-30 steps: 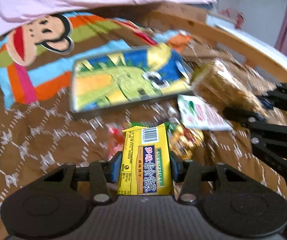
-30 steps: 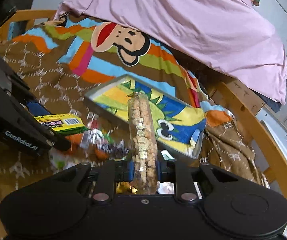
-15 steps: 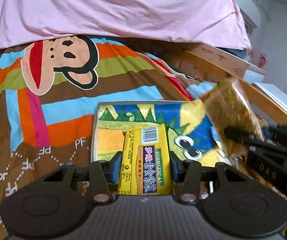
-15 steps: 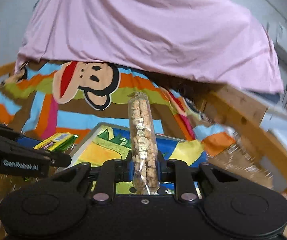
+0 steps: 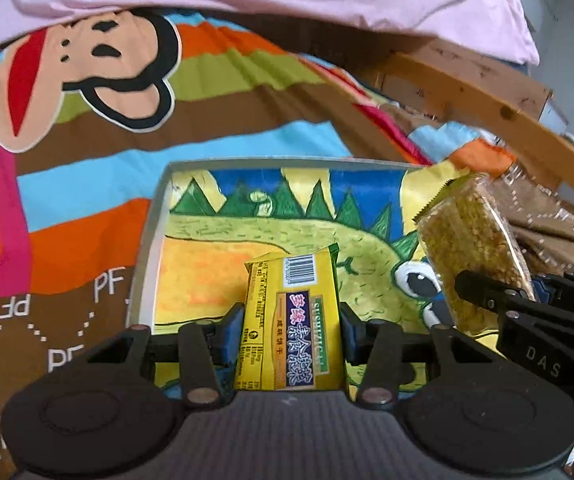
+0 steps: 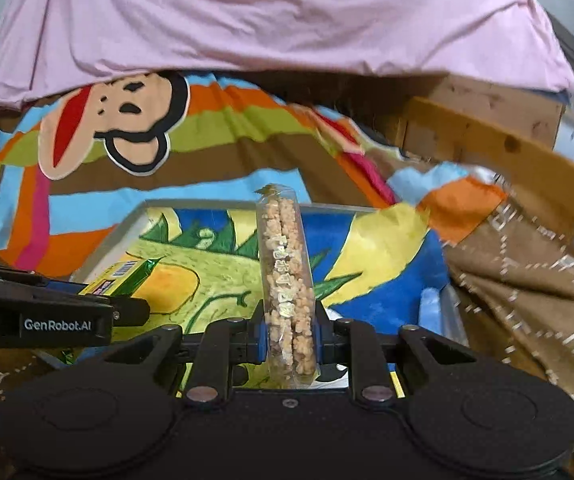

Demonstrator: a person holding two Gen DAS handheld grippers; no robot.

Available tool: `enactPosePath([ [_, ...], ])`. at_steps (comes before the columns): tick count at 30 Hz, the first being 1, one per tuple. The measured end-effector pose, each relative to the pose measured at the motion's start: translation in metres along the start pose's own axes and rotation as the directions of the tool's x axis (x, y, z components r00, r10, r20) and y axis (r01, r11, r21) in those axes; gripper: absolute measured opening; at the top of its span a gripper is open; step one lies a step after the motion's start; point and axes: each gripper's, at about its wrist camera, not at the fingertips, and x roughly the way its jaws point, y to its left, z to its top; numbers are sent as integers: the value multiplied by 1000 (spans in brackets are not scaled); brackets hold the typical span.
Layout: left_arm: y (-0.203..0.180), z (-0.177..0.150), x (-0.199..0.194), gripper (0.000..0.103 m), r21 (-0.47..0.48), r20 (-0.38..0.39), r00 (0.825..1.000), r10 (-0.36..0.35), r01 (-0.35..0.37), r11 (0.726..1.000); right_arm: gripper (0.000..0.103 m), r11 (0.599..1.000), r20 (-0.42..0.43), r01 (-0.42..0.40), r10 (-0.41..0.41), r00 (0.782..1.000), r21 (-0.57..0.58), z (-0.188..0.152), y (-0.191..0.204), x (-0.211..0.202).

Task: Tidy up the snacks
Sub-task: 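Carry both snacks into the metal tray and open both tools, then withdraw both tools from the tray back toward the snack pile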

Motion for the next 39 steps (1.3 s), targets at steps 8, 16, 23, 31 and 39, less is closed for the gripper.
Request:
enactPosePath([
  [8,5,-2,24,51,-1,-34,999,35,-35,999,22,1000,-31,-20,20,999,14,-5,8,31],
  [16,-2,-8,33,52,15,-45,998,50,-50,999,24,997,-30,-43,45,999,63,-5,-3,31],
  [23,-9,-14,32,71,15,-60,995,77,-76,997,46,998,-37,-13,15,999,67,-8,-15,29],
  [31,-13,-17,8,98,-22,-20,992,123,-123,992,87,997,-23,19,-17,1000,74,-13,-33,16],
  [39,-13,-23,-47,102,-56,62,986,158,-155,986,102,998,47,2,-5,999,70,-16,-48,-26],
])
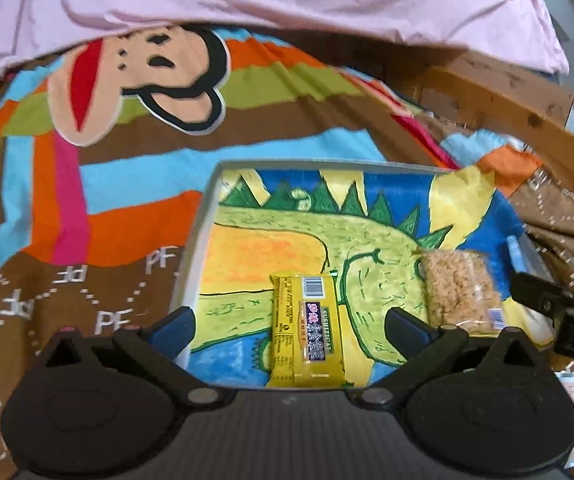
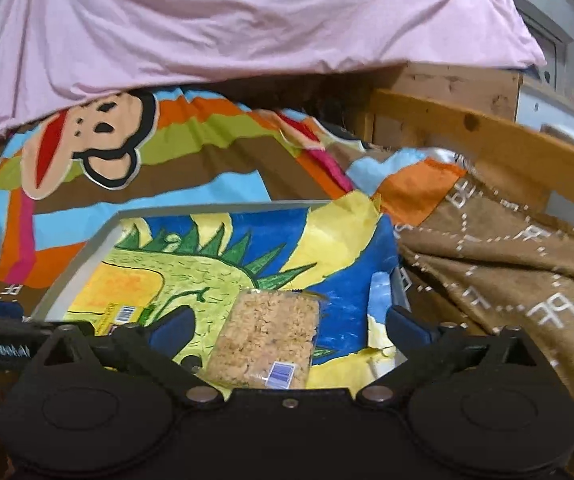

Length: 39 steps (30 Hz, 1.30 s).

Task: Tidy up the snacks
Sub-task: 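Withdraw both tools from the tray back toward the snack pile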

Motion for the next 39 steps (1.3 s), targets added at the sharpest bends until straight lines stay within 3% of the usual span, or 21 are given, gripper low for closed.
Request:
enactPosePath([
  [13,0,-30,-114,103,-44,149,988,38,-32,999,102,997,105,15,-7,994,-76,-12,12,-109],
  [21,6,-63,-166,103,-34,172,983,58,-53,998,102,988,92,-56,70,993,-147,-50,35,-166],
  [33,33,-105,-184,103,36,36,998,44,-45,998,102,971,-20,-101,100,995,-216,-102,62,-212],
  [39,33,-120,-164,103,72,-92,995,42,-36,997,102,967,-160,-145,112,981,-212,-115,77,-207],
])
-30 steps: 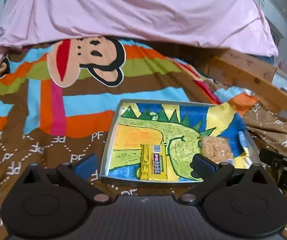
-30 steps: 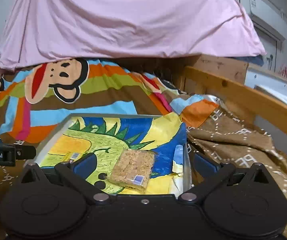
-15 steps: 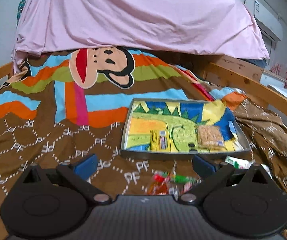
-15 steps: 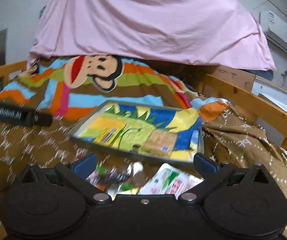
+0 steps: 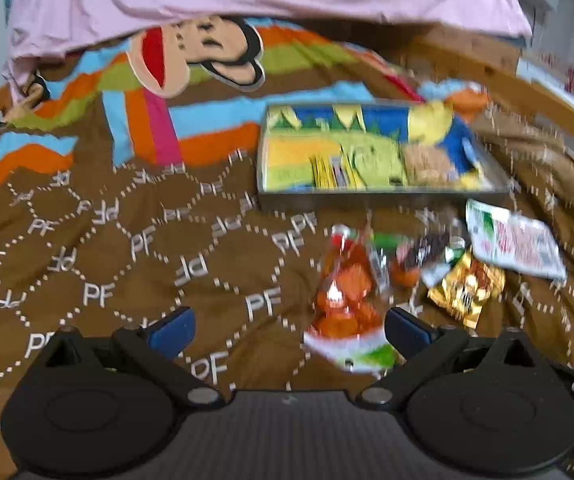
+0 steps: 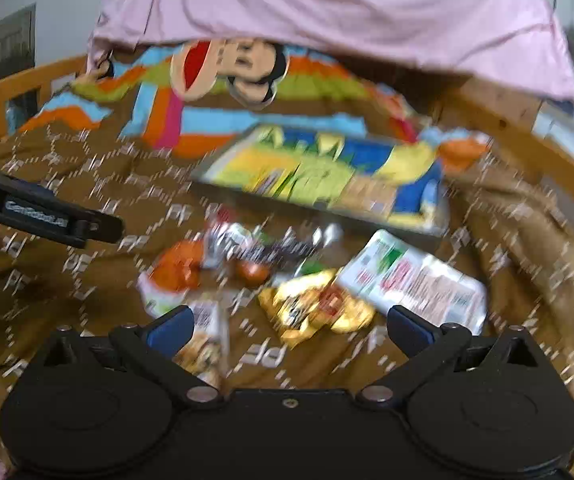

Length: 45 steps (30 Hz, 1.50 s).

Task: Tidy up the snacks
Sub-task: 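Withdraw both tools from the tray back toward the snack pile, then grasp the clear nut bar with right tool while left tool grasps the orange snack bag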

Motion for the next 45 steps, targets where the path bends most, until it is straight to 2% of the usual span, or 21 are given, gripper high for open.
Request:
enactPosePath([
  [5,-3,-1,16,103,45,-60,998,-13,16,999,102,998,-93,-53,50,994,-31,-5,11,15],
  [9,-9,2,29,103,87,-100,995,-9,18,996,102,993,-171,-103,92,981,-55,-9,23,29],
  [14,-18,15,48,103,120,-99,995,-21,32,992,99,984,-198,-143,120,973,-106,-14,35,43],
  [20,-19,14,83,102,157,-123,992,-26,45,987,93,980,-223,-156,126,967,-120,-15,40,60],
  [23,-16,14,94,102,148,-136,989,-63,83,986,88,981,-229,-158,129,965,-113,-15,39,63],
  [25,-15,14,101,102,145,-149,986,-76,98,985,82,981,-230,-158,129,965,-109,-15,39,65],
  [34,-15,18,110,99,134,-134,983,-127,145,980,66,983,-222,-155,131,966,-95,-17,37,74],
  [39,-12,18,110,91,114,-126,977,-170,185,976,58,980,-207,-163,138,969,-113,-17,43,78],
  [42,-11,17,109,83,112,-127,973,-193,207,972,43,981,-204,-155,129,971,-120,-16,45,79],
  [45,-12,16,109,77,119,-127,972,-200,215,969,40,985,-209,-128,101,973,-119,-15,44,79],
])
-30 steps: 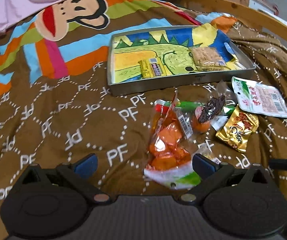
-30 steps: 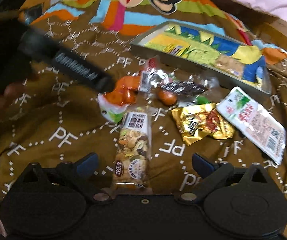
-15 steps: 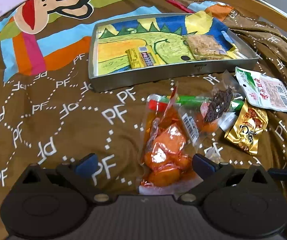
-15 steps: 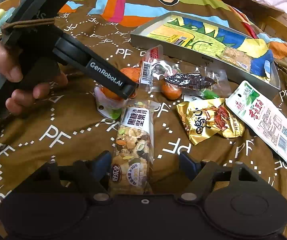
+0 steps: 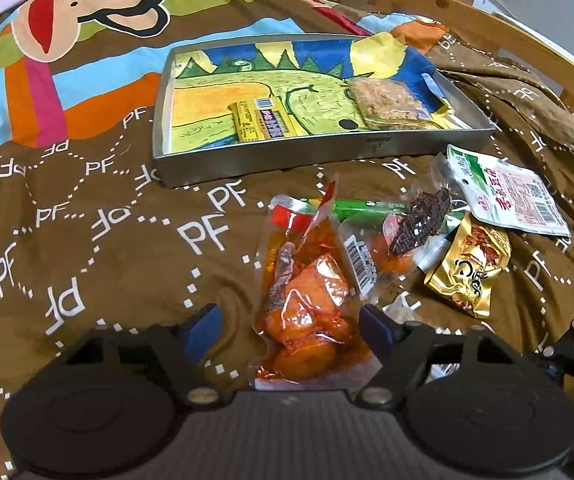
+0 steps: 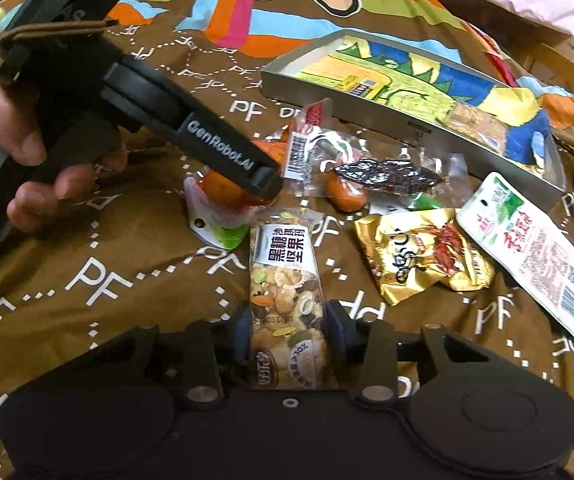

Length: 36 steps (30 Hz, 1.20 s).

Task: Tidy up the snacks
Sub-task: 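Grasp the clear nut bar with right tool while left tool grasps the orange snack bag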

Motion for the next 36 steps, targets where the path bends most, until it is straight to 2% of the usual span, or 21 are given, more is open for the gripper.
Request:
enactPosePath([
  [7,-2,0,3,66,5,-3,999,-35,35,999,39,995,3,65,-66,998,77,5,-16,-2],
  [11,-4,0,10,68,25,0,999,-34,34,999,39,992,26,65,-68,997,106,6,-25,-1],
  [16,-5,1,15,72,12,5,1000,-22,22,1000,39,993,53,84,-89,995,84,6,-24,1],
  [18,-4,1,14,68,5,7,1000,-23,23,1000,39,992,55,84,-90,994,91,7,-26,3],
  [19,-3,1,12,60,-5,10,1000,-24,24,1000,39,992,55,83,-89,995,95,7,-27,3],
  [21,0,3,8,54,-37,12,1000,-29,29,999,39,992,59,81,-87,994,97,8,-27,3],
  [29,17,-4,-5,48,-236,-39,999,-27,17,972,39,995,69,69,-74,995,77,17,-23,7],
  [32,14,-7,-14,45,-254,-62,998,-8,-8,967,39,996,72,60,-65,995,69,18,-21,8],
  [34,11,-10,-18,39,-236,-74,997,4,-22,972,39,996,72,56,-61,996,66,19,-20,10],
  [36,9,-12,-17,39,-226,-64,998,10,-25,974,39,996,73,58,-62,995,64,19,-20,12],
])
